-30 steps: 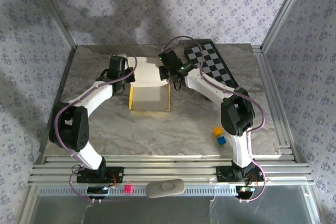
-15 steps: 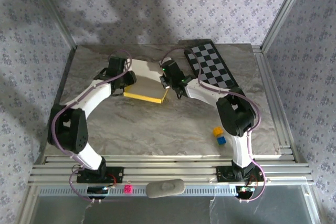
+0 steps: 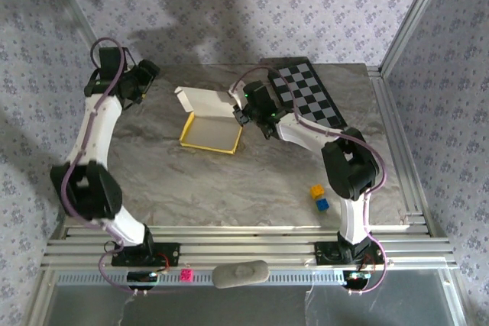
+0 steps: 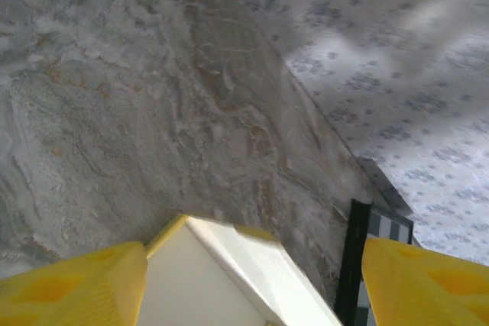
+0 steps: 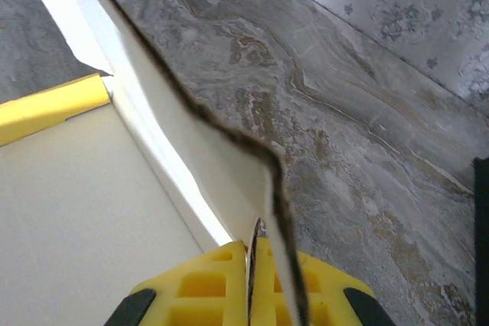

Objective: Fold the paper box

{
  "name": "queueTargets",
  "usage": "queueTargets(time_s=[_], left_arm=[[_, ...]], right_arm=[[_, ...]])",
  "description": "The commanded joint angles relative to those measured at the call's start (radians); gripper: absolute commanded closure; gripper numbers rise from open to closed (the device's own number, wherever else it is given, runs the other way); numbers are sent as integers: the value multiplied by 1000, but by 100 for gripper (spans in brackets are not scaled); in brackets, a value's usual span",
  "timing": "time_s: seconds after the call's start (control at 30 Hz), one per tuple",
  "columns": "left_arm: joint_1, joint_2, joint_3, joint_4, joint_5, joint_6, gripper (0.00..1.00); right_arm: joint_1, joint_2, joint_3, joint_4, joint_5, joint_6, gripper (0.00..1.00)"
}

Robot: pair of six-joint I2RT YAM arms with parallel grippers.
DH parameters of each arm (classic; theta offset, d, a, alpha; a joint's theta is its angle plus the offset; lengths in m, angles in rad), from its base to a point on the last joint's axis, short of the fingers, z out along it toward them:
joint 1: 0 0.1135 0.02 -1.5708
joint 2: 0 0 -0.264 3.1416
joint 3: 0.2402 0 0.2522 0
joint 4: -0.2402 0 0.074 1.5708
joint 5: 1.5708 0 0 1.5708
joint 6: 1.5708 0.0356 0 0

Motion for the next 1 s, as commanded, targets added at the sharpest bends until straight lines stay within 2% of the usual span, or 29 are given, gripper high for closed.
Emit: queueTargets(time_s=[0.0,0.1,0.17,0.3,0.47,0.6,0.7,0.97], left_arm=[[10,171,103,-69,150,-7,29],[16,328,270,-127,189,33,30],[16,430,383,-171,253,26,33],[-17,523,466,-175,321,-9,37],[-58,492,412,-149,336,-42,38],[-61,422,296,-119,336,-95,38],[-60,374,209,-32,343,-161,38],[-62,306,121,15,335,-250,41]], right_arm=[[-5,-35,-9,-12,-43,-50,100],[-5,-33,-10,-15,-49,-57,100],[-6,-30,-10,-17,-58,-63,100],[-6,-22,-2,-19,-54,-66,100],[-5,-8,14,-22,-49,-64,100],[-3,6,30,-29,-36,-67,100],[-1,15,39,-32,-19,-69,100],[12,32,52,-25,56,-78,100]])
